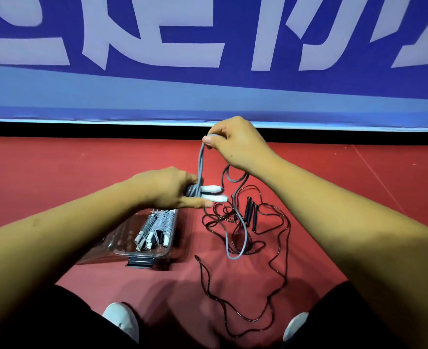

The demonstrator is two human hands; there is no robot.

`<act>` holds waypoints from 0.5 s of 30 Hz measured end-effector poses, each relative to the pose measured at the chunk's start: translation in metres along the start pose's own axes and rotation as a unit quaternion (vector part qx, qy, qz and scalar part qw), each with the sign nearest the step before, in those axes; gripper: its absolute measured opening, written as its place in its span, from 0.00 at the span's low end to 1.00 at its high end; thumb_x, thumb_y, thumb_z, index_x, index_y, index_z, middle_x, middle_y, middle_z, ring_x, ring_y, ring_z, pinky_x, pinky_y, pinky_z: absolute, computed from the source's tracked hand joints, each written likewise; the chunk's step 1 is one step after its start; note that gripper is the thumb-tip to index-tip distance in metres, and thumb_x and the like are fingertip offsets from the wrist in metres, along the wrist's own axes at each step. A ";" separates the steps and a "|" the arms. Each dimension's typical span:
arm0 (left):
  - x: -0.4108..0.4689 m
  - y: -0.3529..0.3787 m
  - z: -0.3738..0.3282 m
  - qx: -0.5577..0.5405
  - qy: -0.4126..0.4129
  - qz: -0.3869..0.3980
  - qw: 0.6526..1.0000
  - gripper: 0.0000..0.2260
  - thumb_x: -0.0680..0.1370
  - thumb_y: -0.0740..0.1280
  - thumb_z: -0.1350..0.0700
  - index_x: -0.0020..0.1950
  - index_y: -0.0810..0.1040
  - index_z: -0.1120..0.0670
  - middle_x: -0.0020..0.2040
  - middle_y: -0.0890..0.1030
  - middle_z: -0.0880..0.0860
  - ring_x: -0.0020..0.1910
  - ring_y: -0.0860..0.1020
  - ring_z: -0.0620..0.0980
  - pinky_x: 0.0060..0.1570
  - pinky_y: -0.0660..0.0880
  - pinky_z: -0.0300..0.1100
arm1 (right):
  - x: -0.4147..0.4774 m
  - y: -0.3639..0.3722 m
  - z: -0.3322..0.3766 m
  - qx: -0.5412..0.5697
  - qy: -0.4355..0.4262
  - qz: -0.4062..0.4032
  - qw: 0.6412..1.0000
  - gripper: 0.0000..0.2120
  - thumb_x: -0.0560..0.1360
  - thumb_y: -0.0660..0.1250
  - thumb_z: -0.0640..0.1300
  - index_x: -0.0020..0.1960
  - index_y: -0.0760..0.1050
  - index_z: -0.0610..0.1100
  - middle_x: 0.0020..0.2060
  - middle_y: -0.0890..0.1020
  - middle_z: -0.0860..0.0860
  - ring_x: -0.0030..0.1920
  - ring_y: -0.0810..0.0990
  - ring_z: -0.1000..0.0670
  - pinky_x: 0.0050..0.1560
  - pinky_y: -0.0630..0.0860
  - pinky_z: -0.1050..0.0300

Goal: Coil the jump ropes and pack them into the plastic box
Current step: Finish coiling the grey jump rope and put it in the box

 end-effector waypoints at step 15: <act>-0.026 -0.068 -0.021 -0.332 0.105 -0.220 0.911 0.22 0.81 0.66 0.52 0.73 0.65 0.41 0.36 0.80 0.43 0.30 0.75 0.39 0.33 0.71 0.31 | -0.004 0.024 -0.060 0.191 0.102 0.122 0.969 0.11 0.79 0.65 0.45 0.40 0.78 0.43 0.26 0.66 0.47 0.24 0.59 0.52 0.26 0.56 0.63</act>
Point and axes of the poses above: each hand's wrist, its own x-axis towards the middle knuckle, its own y-axis out of the palm, z = x × y, the point moved 9 cm from there along x, towards the middle knuckle
